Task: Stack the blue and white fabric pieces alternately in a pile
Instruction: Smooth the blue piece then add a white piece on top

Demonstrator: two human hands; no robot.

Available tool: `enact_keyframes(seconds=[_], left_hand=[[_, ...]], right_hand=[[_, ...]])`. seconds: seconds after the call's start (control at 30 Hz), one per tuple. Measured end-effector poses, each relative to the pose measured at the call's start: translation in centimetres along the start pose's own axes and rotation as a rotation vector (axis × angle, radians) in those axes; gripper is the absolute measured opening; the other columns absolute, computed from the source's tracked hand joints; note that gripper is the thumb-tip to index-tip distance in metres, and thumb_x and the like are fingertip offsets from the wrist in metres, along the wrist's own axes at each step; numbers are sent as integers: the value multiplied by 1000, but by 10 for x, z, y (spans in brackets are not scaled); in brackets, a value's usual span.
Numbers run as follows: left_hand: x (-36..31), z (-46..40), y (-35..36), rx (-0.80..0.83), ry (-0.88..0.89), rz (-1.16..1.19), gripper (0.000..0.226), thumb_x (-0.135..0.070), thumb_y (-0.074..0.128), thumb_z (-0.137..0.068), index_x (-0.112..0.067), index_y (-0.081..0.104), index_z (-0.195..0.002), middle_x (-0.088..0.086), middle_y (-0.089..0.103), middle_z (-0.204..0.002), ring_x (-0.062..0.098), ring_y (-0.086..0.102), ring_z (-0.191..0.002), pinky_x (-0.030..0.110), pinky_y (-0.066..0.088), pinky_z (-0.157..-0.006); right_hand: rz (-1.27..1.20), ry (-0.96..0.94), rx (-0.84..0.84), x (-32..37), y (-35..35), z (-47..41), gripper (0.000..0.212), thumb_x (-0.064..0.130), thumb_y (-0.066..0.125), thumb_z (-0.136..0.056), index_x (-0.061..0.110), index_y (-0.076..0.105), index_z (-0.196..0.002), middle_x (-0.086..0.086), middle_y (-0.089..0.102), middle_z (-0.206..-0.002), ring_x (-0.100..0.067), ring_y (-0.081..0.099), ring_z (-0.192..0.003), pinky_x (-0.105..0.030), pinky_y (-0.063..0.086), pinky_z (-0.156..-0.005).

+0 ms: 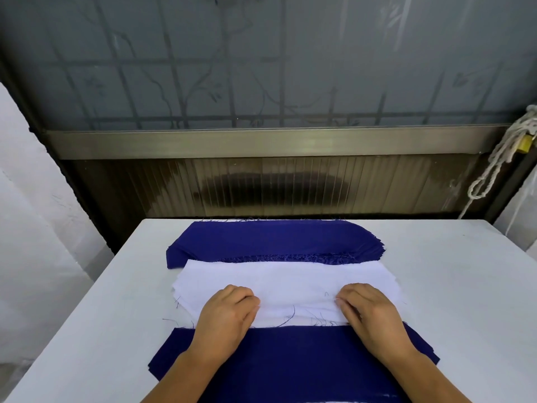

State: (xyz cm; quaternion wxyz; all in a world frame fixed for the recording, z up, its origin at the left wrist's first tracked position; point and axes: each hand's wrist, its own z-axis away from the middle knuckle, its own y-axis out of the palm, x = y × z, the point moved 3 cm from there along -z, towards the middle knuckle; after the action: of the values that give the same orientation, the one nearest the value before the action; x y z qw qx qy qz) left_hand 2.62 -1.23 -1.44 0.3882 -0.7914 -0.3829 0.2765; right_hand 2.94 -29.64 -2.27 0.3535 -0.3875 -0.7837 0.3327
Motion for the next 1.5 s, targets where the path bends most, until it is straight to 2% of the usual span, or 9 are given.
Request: enact_keyframes(seconds=[0.1, 0.27, 0.5, 0.67, 0.8, 1.1, 1.23, 1.37, 1.5], left_hand=[[2, 0, -2, 53, -25, 25, 6, -16, 69, -86, -22, 72, -86, -14, 65, -89, 9, 59, -76, 22, 51, -66], [3, -6, -11, 115, -92, 27, 25, -3, 81, -71, -21, 75, -89, -14, 68, -88, 7, 62, -74, 21, 53, -62], [-6, 1, -59, 132, -83, 0, 15, -21, 78, -79, -27, 65, -77, -18, 59, -71, 5, 53, -64, 19, 44, -53], [7, 17, -84, 418, -189, 160, 7, -45, 57, -90, -41, 56, -85, -25, 57, -83, -6, 51, -78, 9, 38, -63], [14, 20, -80, 630, -261, 266, 7, -37, 58, -90, -40, 58, -84, -28, 60, -88, -5, 56, -82, 12, 43, -69], [10, 21, -97, 54, -133, 58, 11, -32, 49, -93, -36, 59, -91, -27, 54, -87, -3, 51, -79, 13, 41, -67], [2, 63, -73, 23, -19, 24, 26, -16, 47, -82, -23, 71, -85, -14, 64, -86, 5, 55, -75, 20, 42, -68], [-4, 92, -49, 164, 33, -118, 35, -21, 41, -71, -27, 75, -71, -13, 66, -76, 3, 61, -67, 19, 39, -70], [-6, 94, -51, 21, 30, -44, 38, -12, 41, -78, -22, 75, -66, -9, 72, -86, 0, 53, -82, 16, 44, -66]], right_hand=[[-12, 9, 4, 1, -2, 1, 13, 19, 59, -89, 19, 72, -92, 14, 66, -94, -6, 60, -87, -17, 44, -82], [10, 30, 2, 2, -7, -1, 18, 1, 75, -79, 15, 72, -90, 9, 67, -92, -12, 63, -85, -17, 40, -83], [-74, 112, 139, 26, -53, 6, 19, 13, 72, -85, 30, 64, -83, 21, 61, -79, -3, 57, -71, -16, 44, -65], [-361, 282, 445, 30, -84, 15, 11, 29, 63, -91, 34, 63, -81, 15, 65, -78, -1, 58, -70, -11, 43, -66], [-305, 356, 582, 24, -76, 11, 17, 23, 59, -94, 32, 64, -81, 13, 67, -80, -2, 58, -72, -16, 46, -72], [27, -65, -126, 24, -78, 18, 27, 22, 46, -95, 14, 71, -90, 9, 67, -96, -4, 56, -90, -11, 39, -84], [85, -310, -135, 17, -61, 52, 36, 11, 44, -93, 9, 76, -78, -2, 72, -94, -14, 59, -94, -28, 46, -83], [32, -276, -39, 12, -47, 72, 51, 21, 32, -101, 16, 77, -77, 5, 72, -92, -4, 56, -94, -16, 43, -86], [17, -226, -46, 7, -48, 73, 49, 22, 33, -99, 16, 76, -77, 7, 71, -93, -2, 57, -93, -17, 45, -81]])
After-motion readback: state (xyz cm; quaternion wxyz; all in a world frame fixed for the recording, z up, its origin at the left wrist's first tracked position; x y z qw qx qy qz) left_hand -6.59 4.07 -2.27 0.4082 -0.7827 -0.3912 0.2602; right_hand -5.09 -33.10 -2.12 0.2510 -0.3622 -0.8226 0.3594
